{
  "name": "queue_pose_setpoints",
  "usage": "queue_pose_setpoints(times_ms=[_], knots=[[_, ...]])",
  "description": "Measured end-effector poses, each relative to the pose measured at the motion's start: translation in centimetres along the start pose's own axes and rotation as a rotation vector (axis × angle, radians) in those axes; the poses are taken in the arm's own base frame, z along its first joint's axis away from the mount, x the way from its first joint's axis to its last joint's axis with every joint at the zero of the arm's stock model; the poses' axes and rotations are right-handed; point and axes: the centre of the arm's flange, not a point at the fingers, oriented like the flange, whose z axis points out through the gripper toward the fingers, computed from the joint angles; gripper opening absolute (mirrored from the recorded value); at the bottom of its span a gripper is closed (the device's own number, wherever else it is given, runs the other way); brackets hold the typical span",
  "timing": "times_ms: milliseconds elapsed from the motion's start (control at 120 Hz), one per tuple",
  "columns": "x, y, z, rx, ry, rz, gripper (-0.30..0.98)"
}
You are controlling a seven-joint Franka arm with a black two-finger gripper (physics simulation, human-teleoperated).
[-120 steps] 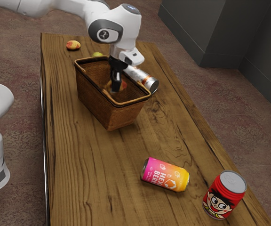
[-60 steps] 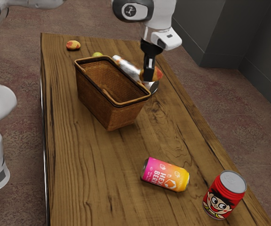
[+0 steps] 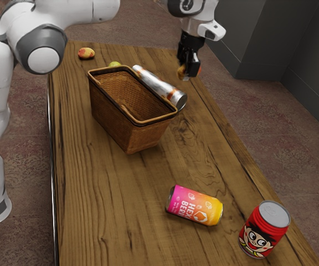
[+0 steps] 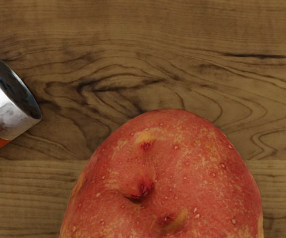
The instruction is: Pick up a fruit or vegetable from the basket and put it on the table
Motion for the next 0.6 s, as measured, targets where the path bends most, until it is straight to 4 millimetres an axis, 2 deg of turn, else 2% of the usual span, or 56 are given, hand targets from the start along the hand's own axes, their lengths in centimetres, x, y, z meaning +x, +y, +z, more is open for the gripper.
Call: queue_pose_setpoints(times_ms=[50,142,242,358,600], knots=[[0.8,-0.6,1.2,-0.022,-0.017,0.005,0.21],[1.4,-1.7,2.1,-0.053,-0.028,0.013,0.23],[1.7,-0.9,2.3,-0.074,-0.033,0.049,0.45],[1.7,-0.8,2.4,-0.081,-0.037,0.071,0.58],[-0.1,-1.9,-0.4,-0.086,-0.014,0.086,0.67]])
